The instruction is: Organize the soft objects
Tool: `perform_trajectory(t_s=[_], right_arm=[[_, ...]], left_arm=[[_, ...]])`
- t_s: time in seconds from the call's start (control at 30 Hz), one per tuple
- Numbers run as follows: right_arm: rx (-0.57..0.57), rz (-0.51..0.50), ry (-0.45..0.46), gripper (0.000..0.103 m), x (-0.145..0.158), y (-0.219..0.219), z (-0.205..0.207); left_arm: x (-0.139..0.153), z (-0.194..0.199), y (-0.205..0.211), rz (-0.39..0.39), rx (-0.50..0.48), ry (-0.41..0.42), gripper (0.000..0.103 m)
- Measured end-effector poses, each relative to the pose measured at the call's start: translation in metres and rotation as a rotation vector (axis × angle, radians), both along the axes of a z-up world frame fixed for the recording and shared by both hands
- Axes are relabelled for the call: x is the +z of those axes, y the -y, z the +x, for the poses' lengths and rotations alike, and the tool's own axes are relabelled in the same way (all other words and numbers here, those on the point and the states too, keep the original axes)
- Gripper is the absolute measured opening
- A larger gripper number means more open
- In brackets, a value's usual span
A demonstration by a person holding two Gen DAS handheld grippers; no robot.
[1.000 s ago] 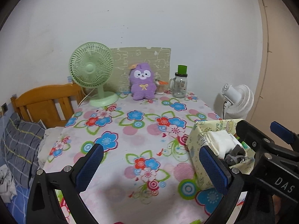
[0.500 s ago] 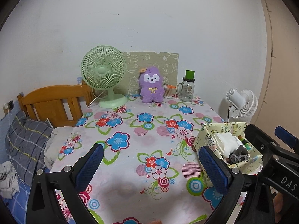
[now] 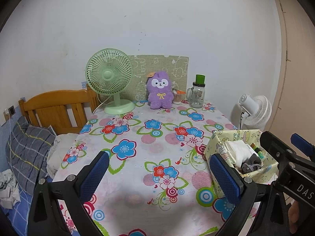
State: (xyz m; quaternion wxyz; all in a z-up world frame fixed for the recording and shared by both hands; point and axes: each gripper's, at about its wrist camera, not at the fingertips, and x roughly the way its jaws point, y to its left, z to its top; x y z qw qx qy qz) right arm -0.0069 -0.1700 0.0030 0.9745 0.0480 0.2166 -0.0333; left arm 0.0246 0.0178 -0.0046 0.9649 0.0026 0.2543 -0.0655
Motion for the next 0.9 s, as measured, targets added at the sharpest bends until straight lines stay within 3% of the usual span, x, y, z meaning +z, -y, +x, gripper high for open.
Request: perform_trajectory(t_s=[0.9], right_arm=[[-0.009, -0.022, 0.007, 0.103, 0.0051, -0.0004, -0.001]], left_arm=[[-0.0003, 0.0027, 0.0043, -0.009, -0.006, 0.005, 0.103]])
